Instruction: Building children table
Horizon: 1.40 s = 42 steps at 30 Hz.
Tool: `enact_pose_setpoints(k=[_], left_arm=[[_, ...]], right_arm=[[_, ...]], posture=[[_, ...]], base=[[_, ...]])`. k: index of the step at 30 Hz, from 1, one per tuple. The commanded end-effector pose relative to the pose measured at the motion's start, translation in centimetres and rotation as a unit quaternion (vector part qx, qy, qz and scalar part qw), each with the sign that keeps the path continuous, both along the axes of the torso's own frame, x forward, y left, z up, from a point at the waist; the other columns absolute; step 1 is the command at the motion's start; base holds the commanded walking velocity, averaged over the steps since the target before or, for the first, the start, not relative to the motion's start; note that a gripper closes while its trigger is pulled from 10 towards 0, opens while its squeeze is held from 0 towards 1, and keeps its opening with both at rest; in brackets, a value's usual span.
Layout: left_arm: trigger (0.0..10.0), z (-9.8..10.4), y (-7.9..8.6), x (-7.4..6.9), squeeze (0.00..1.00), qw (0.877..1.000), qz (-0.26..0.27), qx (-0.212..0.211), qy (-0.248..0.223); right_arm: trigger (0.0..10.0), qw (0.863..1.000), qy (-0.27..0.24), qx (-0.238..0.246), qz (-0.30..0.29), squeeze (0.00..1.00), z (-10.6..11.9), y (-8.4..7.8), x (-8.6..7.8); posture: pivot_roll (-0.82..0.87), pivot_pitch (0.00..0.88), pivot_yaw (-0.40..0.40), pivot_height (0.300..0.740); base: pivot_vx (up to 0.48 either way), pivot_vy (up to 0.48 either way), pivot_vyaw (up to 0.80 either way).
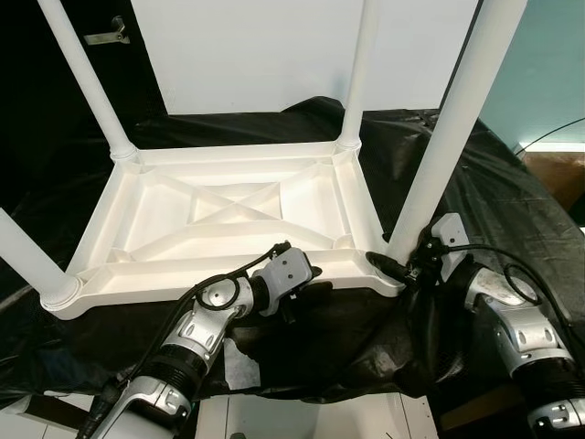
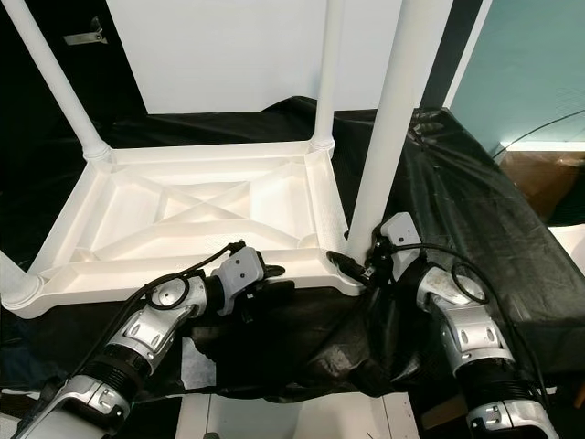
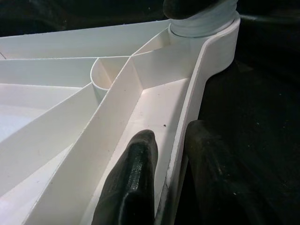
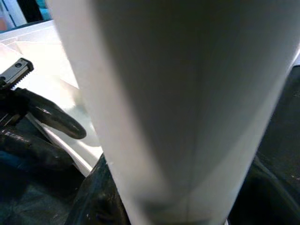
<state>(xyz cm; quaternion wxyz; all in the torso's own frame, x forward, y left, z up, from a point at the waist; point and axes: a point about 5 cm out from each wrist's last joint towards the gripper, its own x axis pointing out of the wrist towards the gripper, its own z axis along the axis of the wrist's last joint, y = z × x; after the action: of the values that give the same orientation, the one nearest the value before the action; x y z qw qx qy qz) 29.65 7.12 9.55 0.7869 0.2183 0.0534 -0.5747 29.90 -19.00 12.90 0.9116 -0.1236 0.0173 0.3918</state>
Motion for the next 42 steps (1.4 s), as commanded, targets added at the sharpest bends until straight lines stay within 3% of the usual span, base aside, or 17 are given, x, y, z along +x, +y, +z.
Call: enact_pose_setpoints(k=[1, 8, 10, 11, 13, 15, 18, 19, 21, 22, 24, 25, 26, 29, 40, 42], left_arm=[[10.0, -2.8, 0.5, -1.2, 0.0, 0.998, -0.004, 0.037, 0.054], [10.0, -2.8, 0.3, -1.2, 0.0, 0.998, -0.008, 0.038, 0.054], [10.0, -2.7, 0.3, -1.2, 0.0, 0.998, -0.008, 0.038, 0.052], [10.0, -2.7, 0.3, -1.2, 0.0, 0.998, -0.008, 0.038, 0.052], [10.0, -2.6, 0.6, -1.1, 0.0, 0.998, -0.004, 0.039, 0.051], [10.0, -2.6, 0.7, -1.1, 0.0, 0.998, -0.002, 0.039, 0.05], [10.0, -2.8, 1.1, -1.2, 0.0, 0.998, 0.004, 0.04, 0.052], [10.0, -2.8, 1.1, -1.2, 0.0, 0.998, 0.004, 0.04, 0.052], [10.0, -2.9, 1.3, -1.3, 0.0, 0.998, 0.005, 0.041, 0.054], [10.0, -2.9, 1.3, -1.3, 0.0, 0.998, 0.005, 0.041, 0.054], [10.0, -2.9, 1.2, -1.3, 0.0, 0.998, 0.004, 0.041, 0.054], [10.0, -2.9, 1.2, -1.3, 0.0, 0.998, 0.004, 0.041, 0.054], [10.0, -2.9, 1.1, -1.3, 0.0, 0.998, 0.004, 0.041, 0.053], [10.0, -2.7, 0.7, -1.2, 0.0, 0.998, -0.001, 0.038, 0.051], [10.0, -2.8, 1.1, -1.3, 0.0, 0.998, 0.003, 0.041, 0.051], [10.0, -2.7, 0.9, -1.2, 0.0, 0.998, 0.004, 0.04, 0.05]], right_arm=[[0.0, 0.999, 0.041, -0.013, -0.013, 0.0, -1.5, -1.1, -0.4], [0.0, 0.997, 0.058, 0.024, -0.048, 0.0, -2.2, -1.1, -0.3], [0.0, 0.986, 0.018, 0.08, -0.143, 0.0, -2.1, -1.1, 0.1], [0.0, 0.986, 0.018, 0.08, -0.143, 0.0, -2.1, -1.1, 0.1], [0.0, 0.967, 0.018, 0.103, -0.233, 0.0, -3.5, -1.2, -0.8], [0.0, 0.961, 0.025, 0.106, -0.252, 0.0, -4.1, -1.1, -1.3], [0.0, 0.938, 0.033, 0.126, -0.322, 0.0, -5.4, -0.3, -2.7], [0.0, 0.938, 0.033, 0.126, -0.322, 0.0, -5.4, -0.3, -2.7], [0.0, 0.906, 0.035, 0.14, -0.398, 0.0, -5.9, -0.6, -2.8], [0.0, 0.906, 0.035, 0.14, -0.398, 0.0, -5.9, -0.6, -2.8], [0.0, 0.876, 0.042, 0.145, -0.458, 0.0, -6.3, -0.8, -2.9], [0.0, 0.876, 0.042, 0.145, -0.458, 0.0, -6.3, -0.8, -2.9], [0.0, 0.863, 0.047, 0.149, -0.481, 0.0, -6.5, -0.7, -2.9], [0.0, 0.843, 0.046, 0.15, -0.515, 0.0, -6.7, 0.6, -3.1], [0.0, 0.824, 0.033, 0.13, -0.551, 0.0, -6.6, 1.0, -3.8], [0.0, 0.837, 0.018, 0.128, -0.532, 0.0, -6.1, 1.4, -3.4]], posture=[[0.0, 0.022, -0.027, 0.74], [-0.01, 0.02, -0.021, 0.74], [0.0, 0.019, -0.025, 0.74], [0.0, 0.019, -0.025, 0.74], [0.01, 0.017, -0.031, 0.74], [0.01, 0.017, -0.031, 0.74], [0.02, 0.019, -0.034, 0.74], [0.02, 0.019, -0.034, 0.74], [0.02, 0.018, -0.034, 0.74], [0.02, 0.018, -0.034, 0.74], [0.02, 0.019, -0.033, 0.74], [0.02, 0.019, -0.033, 0.74], [0.02, 0.019, -0.033, 0.74], [0.02, 0.019, -0.029, 0.74], [0.02, 0.018, -0.035, 0.74], [0.02, 0.018, -0.037, 0.74]], base=[[0.0, 0.0, 0.0], [0.0, 0.0, 0.0], [0.0, 0.0, 0.0], [0.0, 0.0, 0.0], [0.0, 0.0, 0.0], [0.0, 0.0, 0.0], [0.0, 0.0, 0.0], [0.0, 0.0, 0.0], [0.0, 0.0, 0.0], [0.0, 0.0, 0.0], [0.0, 0.0, 0.0], [0.0, 0.0, 0.0], [0.0, 0.0, 0.0], [0.0, 0.0, 0.0], [0.0, 0.0, 0.0], [0.0, 0.0, 0.0]])
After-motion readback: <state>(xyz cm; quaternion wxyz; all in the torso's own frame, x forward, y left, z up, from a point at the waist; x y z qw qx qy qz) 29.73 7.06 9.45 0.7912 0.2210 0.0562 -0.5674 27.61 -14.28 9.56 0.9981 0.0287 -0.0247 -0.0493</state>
